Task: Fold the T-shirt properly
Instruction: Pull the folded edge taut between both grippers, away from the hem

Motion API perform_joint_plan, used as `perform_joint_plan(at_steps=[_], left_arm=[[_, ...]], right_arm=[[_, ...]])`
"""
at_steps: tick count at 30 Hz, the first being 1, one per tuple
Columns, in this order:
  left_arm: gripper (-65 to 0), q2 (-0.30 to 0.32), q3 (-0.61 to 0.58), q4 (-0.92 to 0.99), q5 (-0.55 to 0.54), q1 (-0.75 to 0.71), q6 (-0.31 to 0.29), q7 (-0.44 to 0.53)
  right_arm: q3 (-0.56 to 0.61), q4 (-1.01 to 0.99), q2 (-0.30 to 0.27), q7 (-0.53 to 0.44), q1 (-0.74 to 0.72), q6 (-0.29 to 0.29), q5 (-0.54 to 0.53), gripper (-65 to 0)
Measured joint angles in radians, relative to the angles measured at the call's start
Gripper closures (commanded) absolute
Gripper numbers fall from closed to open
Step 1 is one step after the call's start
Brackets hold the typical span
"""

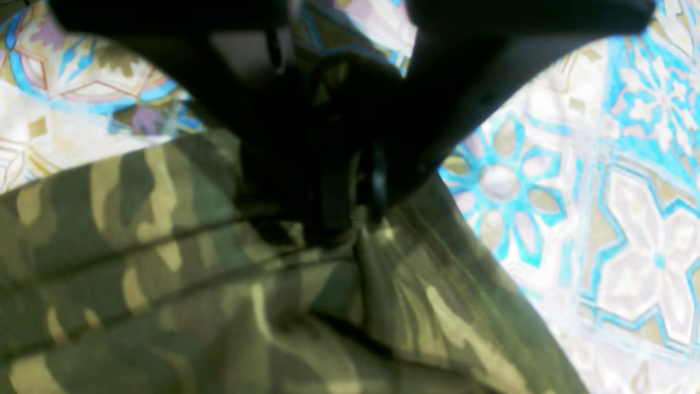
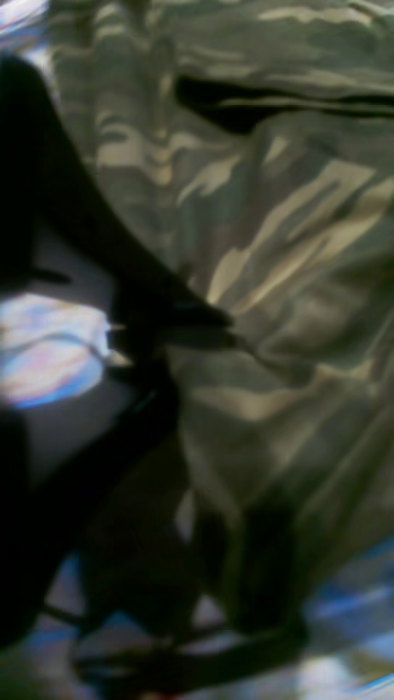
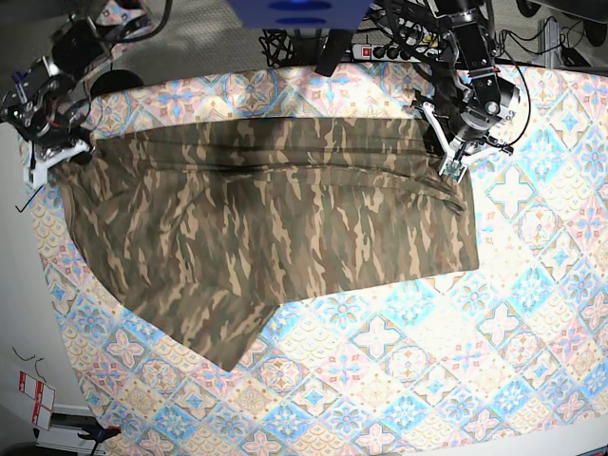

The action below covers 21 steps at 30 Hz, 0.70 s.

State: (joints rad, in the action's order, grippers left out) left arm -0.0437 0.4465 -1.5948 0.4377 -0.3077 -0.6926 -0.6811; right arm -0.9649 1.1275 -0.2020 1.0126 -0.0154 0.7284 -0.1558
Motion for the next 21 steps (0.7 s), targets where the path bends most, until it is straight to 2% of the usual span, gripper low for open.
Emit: perform_joint_plan(at_steps=[2,6,8,12,14,19,21], left_arm=[[0.0,0.012,0.0,0.0,-0.002,-0.001,-0.009,-0.001],[0.0,0.032,-0.005,-0.002,-0.016,-0.015,-0.011,-0.005],[0.0,0.053,-0.005,-0.003,-0.03,-0.027,-0.019,0.003],[0.0,0.055,-0.003,-0.005,-0.031,-0.044,-0.013,0.02],[-0.8,0.055,-0.002,-0.005,-0.031,-0.042,-0.015,0.015],[-16.6,0.049,0.0,-0.006,-0.025,-0.033,-0.011,0.0],[-21.8,0.05,0.003,-0.007,-0.023,-0.029,-0.011,-0.006]], right_arm=[[-0.001,0.057,0.012,0.057,0.019,-0.006,0.025,-2.7],[0.001,0.165,0.076,0.064,0.065,-0.025,0.044,-2.8],[0.001,0.19,0.08,0.079,0.087,-0.022,0.044,-2.9],[0.0,0.191,0.079,0.092,0.087,-0.021,0.048,-3.9],[0.007,0.192,0.079,0.089,0.085,-0.023,0.052,-8.2],[0.073,0.195,0.067,0.079,0.085,-0.026,0.068,-24.7],[0.075,0.195,0.068,0.072,0.085,-0.026,0.066,-29.4]])
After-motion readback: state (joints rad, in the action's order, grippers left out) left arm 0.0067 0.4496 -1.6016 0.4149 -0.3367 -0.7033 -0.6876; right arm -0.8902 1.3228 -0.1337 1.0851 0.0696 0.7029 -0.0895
